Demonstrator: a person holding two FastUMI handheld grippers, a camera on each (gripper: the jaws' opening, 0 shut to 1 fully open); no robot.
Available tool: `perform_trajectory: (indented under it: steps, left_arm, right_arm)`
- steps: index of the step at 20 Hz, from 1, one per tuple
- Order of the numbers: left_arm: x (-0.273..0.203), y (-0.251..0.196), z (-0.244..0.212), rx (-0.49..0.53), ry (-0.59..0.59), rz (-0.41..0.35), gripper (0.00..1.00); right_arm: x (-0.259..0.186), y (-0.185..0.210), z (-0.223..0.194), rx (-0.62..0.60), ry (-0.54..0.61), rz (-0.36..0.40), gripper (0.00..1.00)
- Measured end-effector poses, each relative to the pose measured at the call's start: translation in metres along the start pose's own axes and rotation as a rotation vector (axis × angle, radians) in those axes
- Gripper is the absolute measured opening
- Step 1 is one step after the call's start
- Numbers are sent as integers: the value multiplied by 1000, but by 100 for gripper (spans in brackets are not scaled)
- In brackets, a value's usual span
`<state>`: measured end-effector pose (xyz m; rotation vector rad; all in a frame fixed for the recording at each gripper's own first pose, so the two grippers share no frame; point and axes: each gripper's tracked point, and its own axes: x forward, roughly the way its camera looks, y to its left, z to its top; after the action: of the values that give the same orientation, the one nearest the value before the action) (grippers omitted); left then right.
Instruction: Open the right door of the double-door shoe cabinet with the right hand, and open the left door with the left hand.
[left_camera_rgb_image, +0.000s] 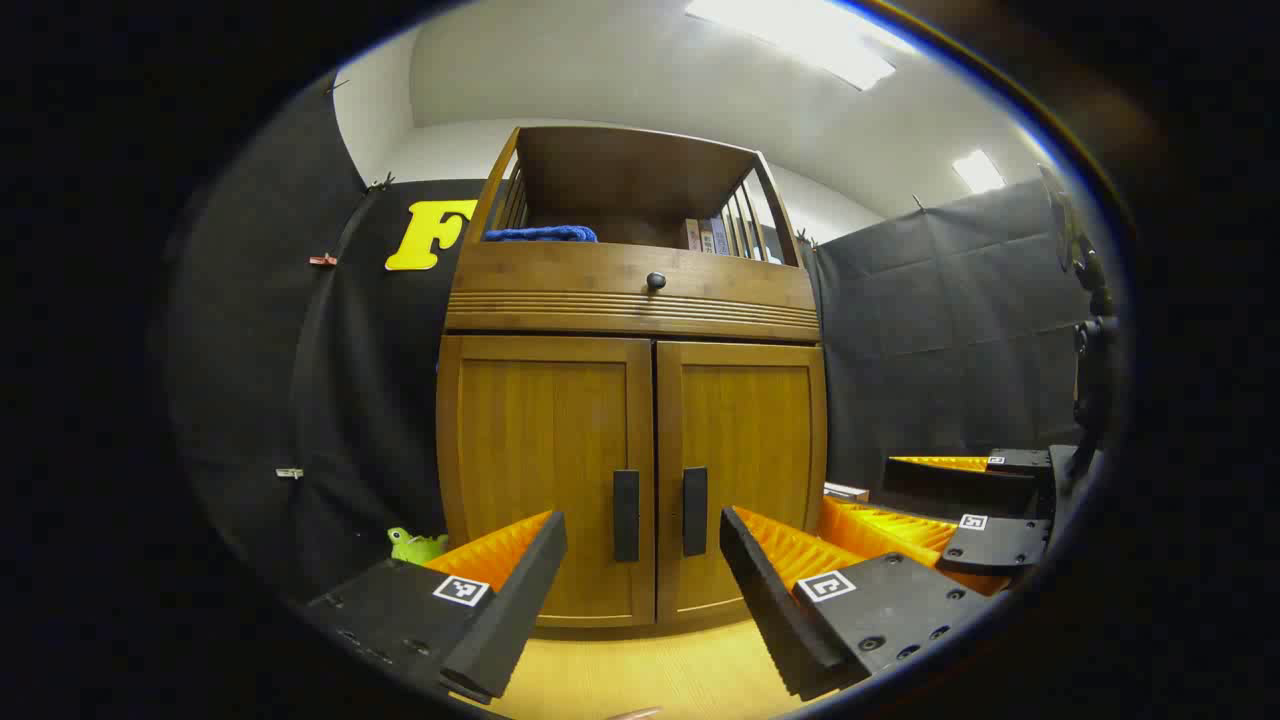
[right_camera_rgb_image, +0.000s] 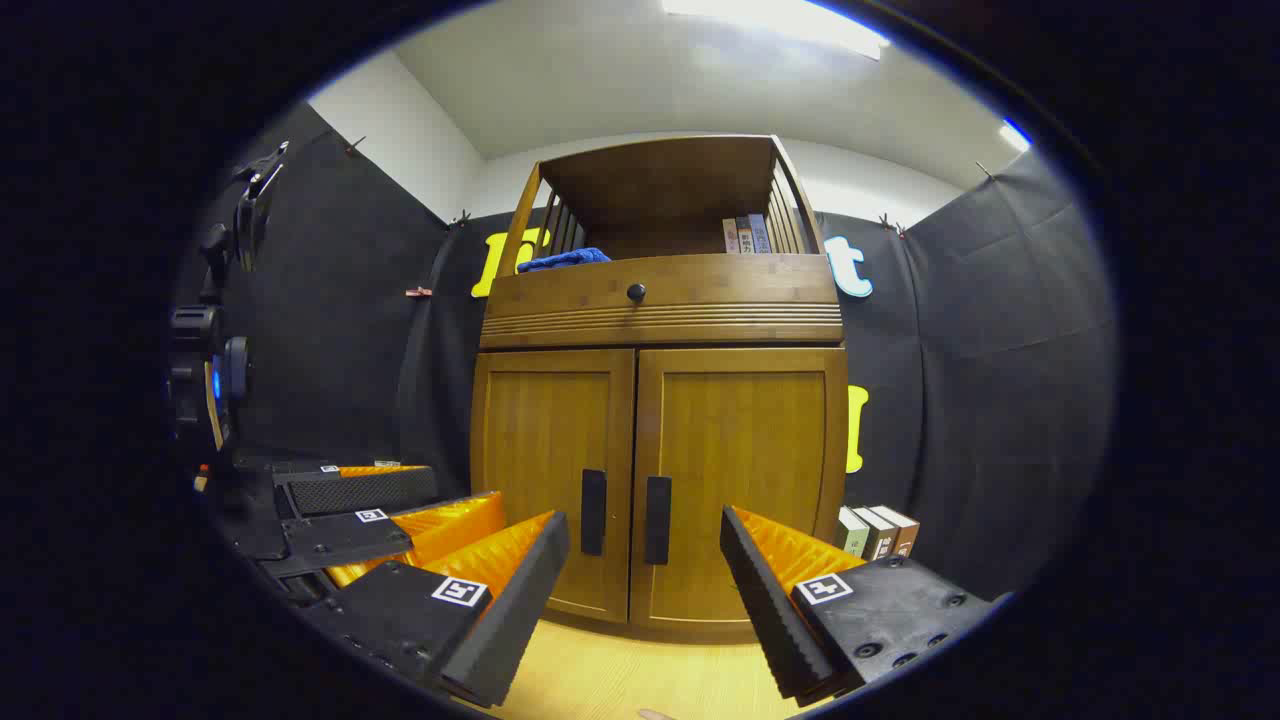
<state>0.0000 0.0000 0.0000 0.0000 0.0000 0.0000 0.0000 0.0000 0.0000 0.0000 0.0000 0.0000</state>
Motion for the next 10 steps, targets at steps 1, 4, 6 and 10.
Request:
perform_trajectory:
  steps: [1,4,6,10]
  left_arm:
    - [-1,1,0,-1,3,3,96]
    - [-2,5,-2,9,10,13,96]
    - [-2,6,-3,10,15,16,96]
    - [-7,7,0,7,2,17,96]
  right_arm:
    - [-1,0,-1,2,3,2,96]
    - [-1,3,-1,9,8,10,96]
    - [-2,4,0,6,7,12,96]
    - [-3,3,-3,-2,11,12,96]
